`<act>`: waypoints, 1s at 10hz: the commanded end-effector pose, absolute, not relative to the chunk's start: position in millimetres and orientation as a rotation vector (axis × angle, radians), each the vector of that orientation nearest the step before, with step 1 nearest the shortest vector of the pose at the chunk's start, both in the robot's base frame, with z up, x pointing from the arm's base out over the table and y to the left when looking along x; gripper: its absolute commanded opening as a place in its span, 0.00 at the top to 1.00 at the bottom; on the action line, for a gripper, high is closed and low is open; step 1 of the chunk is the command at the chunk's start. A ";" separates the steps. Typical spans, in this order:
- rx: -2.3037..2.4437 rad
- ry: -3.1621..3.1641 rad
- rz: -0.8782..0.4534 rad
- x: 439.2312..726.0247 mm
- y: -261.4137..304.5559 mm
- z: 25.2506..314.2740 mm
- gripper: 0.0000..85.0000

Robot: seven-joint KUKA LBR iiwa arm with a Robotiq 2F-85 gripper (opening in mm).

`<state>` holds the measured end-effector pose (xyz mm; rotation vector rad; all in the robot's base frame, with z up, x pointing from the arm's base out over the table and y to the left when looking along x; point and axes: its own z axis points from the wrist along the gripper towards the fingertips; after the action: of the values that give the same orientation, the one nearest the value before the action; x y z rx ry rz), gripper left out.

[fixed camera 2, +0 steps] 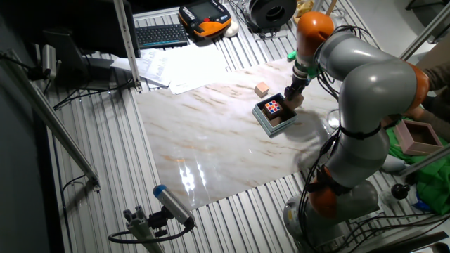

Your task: Take everything out of the gift box

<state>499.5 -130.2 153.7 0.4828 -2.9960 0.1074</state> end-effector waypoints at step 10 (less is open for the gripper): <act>0.493 -3.033 0.088 535.4 -161.0 123.5 0.00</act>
<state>535.0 -161.0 124.1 0.4851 -3.0288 0.0905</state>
